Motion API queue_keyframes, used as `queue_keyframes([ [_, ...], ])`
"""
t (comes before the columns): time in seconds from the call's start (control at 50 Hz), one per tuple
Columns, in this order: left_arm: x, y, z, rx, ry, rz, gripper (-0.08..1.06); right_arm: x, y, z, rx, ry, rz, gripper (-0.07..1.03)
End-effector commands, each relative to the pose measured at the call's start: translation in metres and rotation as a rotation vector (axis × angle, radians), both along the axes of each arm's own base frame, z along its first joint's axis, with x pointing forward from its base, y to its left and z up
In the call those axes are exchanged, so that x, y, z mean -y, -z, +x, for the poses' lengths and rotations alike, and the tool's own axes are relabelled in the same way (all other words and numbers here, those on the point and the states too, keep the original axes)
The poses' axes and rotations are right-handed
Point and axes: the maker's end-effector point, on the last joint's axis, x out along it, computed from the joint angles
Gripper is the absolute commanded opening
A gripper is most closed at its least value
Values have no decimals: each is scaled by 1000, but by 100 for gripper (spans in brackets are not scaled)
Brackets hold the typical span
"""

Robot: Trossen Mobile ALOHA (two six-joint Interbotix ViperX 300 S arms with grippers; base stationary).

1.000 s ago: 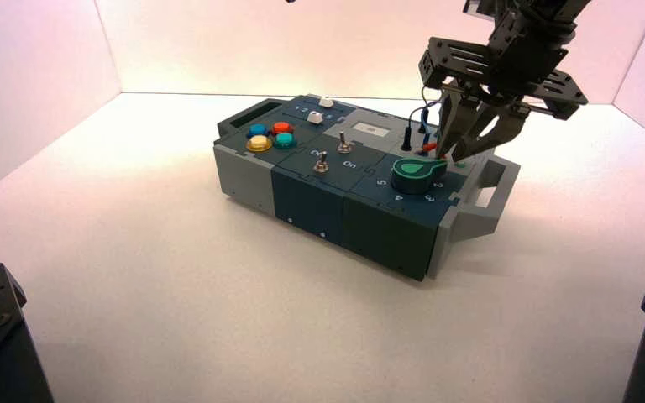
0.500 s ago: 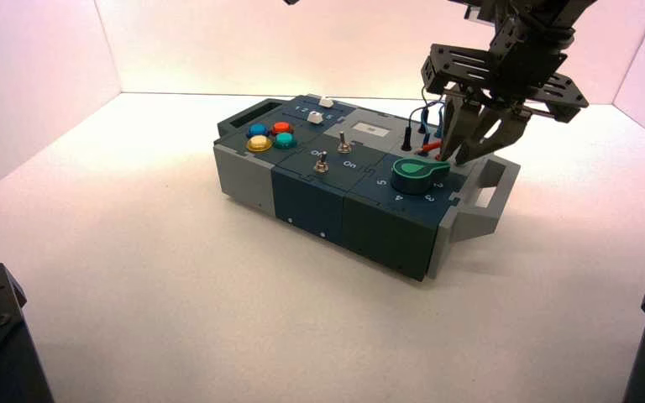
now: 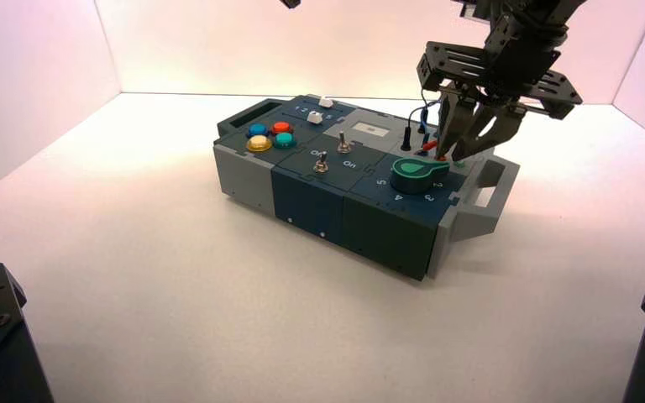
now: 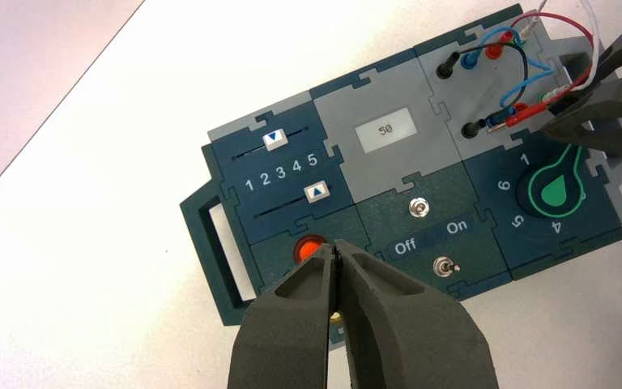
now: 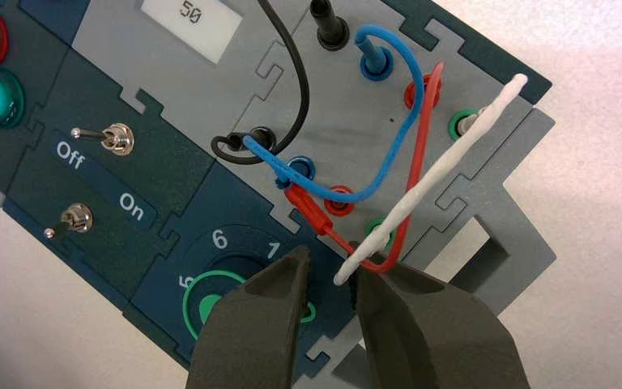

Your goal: Insert the red wire.

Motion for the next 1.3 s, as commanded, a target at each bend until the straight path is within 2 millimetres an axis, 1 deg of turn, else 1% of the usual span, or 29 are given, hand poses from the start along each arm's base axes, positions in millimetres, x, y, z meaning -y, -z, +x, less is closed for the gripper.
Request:
queue_keyframes([
  [0.02, 0, -9, 2, 23, -3, -16, -3, -6, -15, 21, 68, 10, 28, 28],
  [0.36, 0, -5, 2, 15, -3, -11, -3, -10, -21, 30, 94, 9, 39, 28],
  [0.74, 1, -3, 3, 14, -2, -10, -3, -12, -24, 34, 101, 6, 41, 28],
  [0.92, 1, -3, 3, 16, -1, -9, -3, -12, -21, 33, 88, 3, 33, 28],
  [1.06, 0, -3, 3, 16, 0, -8, -3, -10, -14, 29, 62, -2, 17, 28],
  [1.3, 0, -3, 3, 14, 0, -7, -3, -8, -11, 26, 53, -5, 11, 28],
])
